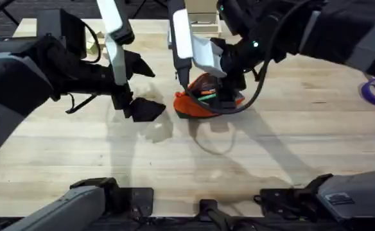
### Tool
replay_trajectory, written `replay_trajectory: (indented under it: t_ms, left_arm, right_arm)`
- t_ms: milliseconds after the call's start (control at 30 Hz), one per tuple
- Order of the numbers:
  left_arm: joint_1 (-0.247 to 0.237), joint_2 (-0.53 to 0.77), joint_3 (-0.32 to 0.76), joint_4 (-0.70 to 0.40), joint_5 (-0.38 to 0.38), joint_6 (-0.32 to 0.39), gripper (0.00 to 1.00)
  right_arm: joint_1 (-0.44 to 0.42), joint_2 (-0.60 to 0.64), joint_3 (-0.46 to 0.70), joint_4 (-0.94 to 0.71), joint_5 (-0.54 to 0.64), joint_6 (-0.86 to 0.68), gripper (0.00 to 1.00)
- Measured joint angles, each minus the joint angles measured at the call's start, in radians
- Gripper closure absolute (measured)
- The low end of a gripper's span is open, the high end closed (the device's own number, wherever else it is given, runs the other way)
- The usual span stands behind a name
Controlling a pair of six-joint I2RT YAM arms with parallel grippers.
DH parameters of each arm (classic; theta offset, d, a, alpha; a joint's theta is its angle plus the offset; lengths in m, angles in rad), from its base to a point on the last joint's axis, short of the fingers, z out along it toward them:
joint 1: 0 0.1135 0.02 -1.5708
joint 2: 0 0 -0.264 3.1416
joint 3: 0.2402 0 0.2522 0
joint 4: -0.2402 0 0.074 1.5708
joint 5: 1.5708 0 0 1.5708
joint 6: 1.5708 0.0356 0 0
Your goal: Unzip the bag, pick up the pens from the table one at a time and place them inside, then zip the bag closed.
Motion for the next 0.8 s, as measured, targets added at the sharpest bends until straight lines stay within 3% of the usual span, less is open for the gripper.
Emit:
replay_trajectory:
  t_ms: [200, 433, 767, 800]
  left_arm:
    - [0.038, 0.0, 0.0, -0.022, -0.002, 0.062, 0.007]
    - [0.097, 0.015, 0.0, -0.053, -0.002, 0.123, 0.007]
    - [0.138, 0.157, 0.0, -0.067, -0.002, 0.242, 0.007]
    - [0.147, 0.202, 0.0, -0.066, -0.002, 0.283, 0.007]
  right_arm:
    - [0.0, -0.033, 0.0, 0.0, 0.0, 0.097, 0.004]
    - [0.0, -0.044, 0.056, -0.004, 0.018, 0.314, 0.004]
    - [0.001, -0.044, 0.184, -0.01, 0.027, 0.504, 0.004]
    - [0.008, -0.044, 0.213, -0.018, 0.03, 0.58, 0.003]
